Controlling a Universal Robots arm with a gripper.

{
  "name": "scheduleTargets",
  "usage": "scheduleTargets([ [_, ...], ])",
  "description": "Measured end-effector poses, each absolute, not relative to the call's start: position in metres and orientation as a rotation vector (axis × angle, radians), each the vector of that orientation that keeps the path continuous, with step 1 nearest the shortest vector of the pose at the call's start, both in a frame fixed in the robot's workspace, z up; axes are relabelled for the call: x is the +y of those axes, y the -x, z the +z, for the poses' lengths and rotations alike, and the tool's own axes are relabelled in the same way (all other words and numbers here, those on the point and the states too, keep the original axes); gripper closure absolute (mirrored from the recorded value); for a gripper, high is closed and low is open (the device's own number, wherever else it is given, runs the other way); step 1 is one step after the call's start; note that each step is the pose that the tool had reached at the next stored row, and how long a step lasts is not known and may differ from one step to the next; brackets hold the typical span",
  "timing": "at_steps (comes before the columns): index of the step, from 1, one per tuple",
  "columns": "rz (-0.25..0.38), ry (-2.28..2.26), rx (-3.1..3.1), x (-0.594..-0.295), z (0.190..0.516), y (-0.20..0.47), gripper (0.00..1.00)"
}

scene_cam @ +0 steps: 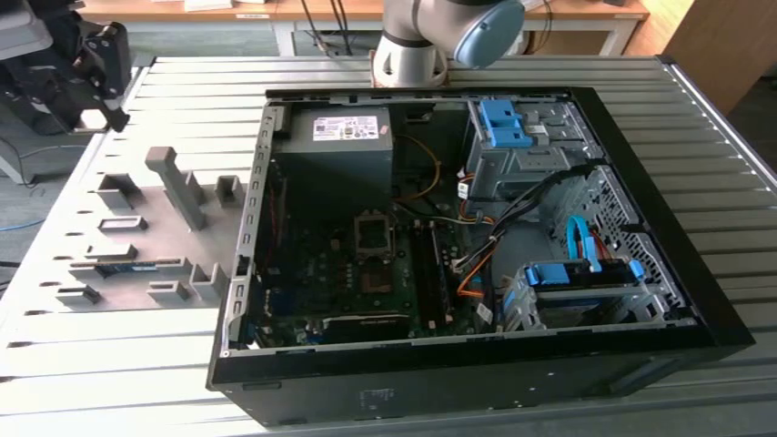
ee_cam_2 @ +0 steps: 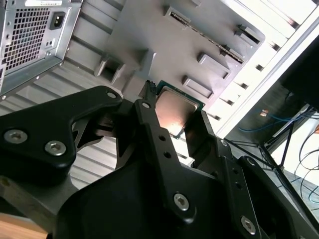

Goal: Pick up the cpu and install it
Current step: 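Pick up the cpu and move it towards the insertion slot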

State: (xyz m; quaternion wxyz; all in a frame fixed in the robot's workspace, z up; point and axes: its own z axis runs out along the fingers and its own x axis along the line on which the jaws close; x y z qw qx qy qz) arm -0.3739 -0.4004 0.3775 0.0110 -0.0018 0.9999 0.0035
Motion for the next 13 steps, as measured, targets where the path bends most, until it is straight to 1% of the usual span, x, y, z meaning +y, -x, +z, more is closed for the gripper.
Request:
scheduleTargets([
  [13,0.011,0.006,3.12,-0.4,0.377,0.349,0.53],
])
